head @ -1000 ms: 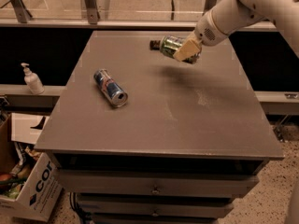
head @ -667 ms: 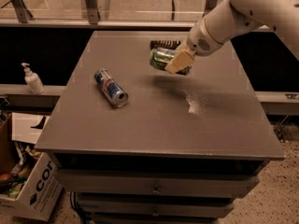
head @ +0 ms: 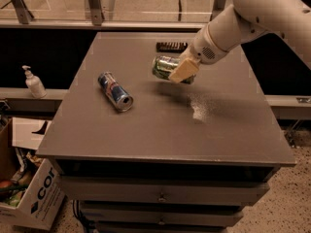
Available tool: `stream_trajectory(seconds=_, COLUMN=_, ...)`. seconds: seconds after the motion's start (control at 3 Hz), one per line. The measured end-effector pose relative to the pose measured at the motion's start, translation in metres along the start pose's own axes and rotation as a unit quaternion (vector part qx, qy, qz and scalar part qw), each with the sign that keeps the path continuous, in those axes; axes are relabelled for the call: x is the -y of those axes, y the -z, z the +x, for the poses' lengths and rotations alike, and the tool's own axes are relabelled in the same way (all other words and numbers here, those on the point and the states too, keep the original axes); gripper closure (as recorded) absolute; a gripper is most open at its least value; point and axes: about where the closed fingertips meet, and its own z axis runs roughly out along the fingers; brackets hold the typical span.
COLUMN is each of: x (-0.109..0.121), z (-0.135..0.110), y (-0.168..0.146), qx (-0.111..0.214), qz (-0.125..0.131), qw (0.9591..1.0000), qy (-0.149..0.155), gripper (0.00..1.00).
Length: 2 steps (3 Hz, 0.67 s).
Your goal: Move green can near redbull can
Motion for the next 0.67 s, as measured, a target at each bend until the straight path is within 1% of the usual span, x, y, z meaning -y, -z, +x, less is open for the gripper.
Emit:
stream_trajectory(seconds=0.33, x=-0.031, z=-0.001, y=-0.012, qx=0.002, qz=-0.020, qw=0.9996, qy=0.019, gripper=1.00)
stream_trajectory(seconds=0.67, x=-0.065, z=-0.006, y=-0.025, qx=0.004, qz=-0.044, qw=0.9982, qy=0.041, gripper=1.00)
